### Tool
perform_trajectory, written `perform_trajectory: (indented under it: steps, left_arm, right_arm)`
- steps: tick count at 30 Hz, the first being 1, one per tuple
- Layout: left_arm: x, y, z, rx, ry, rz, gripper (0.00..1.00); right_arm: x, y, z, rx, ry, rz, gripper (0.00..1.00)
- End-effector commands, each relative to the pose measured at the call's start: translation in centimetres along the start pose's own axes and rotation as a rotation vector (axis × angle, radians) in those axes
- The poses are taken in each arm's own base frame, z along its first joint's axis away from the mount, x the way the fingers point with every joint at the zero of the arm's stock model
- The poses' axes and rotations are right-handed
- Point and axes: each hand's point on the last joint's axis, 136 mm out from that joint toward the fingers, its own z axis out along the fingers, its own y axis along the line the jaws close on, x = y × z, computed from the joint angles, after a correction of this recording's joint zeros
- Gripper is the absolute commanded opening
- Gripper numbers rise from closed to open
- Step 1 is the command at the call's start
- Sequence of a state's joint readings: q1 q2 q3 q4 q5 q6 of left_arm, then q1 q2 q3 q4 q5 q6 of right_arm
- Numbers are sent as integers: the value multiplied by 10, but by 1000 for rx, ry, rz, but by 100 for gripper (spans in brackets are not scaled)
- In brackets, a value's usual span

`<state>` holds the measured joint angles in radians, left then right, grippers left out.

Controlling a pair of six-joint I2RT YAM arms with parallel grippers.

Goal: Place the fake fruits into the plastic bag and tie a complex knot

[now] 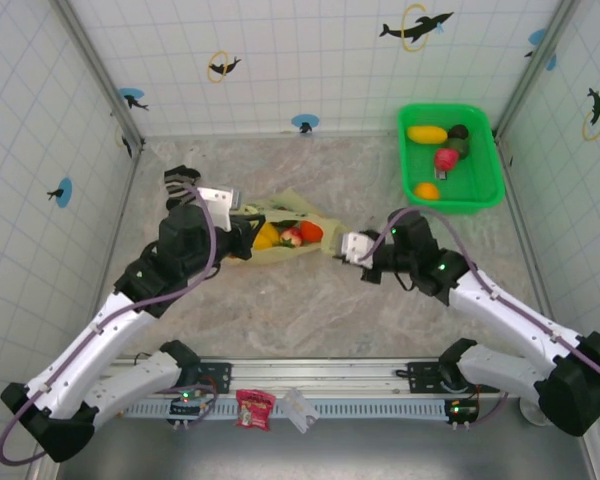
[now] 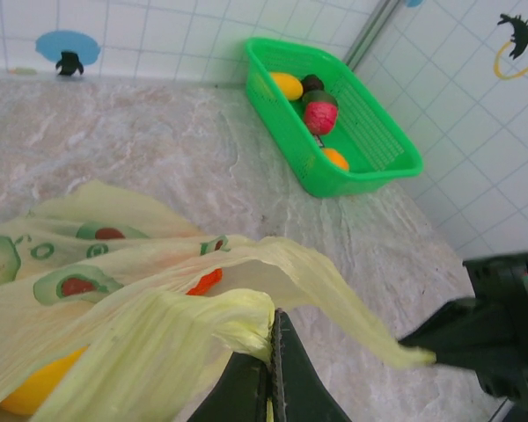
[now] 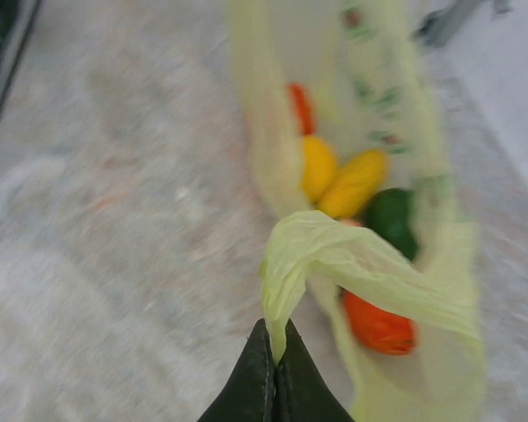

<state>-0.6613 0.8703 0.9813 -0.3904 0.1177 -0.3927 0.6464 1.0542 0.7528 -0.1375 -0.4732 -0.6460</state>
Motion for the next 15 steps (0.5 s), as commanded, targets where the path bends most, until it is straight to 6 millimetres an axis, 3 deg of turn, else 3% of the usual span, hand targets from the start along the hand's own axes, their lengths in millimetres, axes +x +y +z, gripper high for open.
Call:
perform_trajectory:
  steps: [1,5,9,11,15]
  left_arm:
    - [-46,-18,-11,14,-74,66,0]
    - [-89,-36,-9,84,-166,53,0]
    - [-119,-33,-5,113,-230,32,0]
    - [-132,-31,-6,112,-259,28,0]
    - [-151,-38,-7,149,-292,30,0]
  right_arm:
    - [-90,-74,-38,146,-317,217,0]
    - [-122,-132,-56,252,-354,379,0]
    - [-121,-180,-65,404,-278,539,0]
    - [-126,-198,-79,478,-289,604,0]
    - [-142,-211,-113,605,-388,596,0]
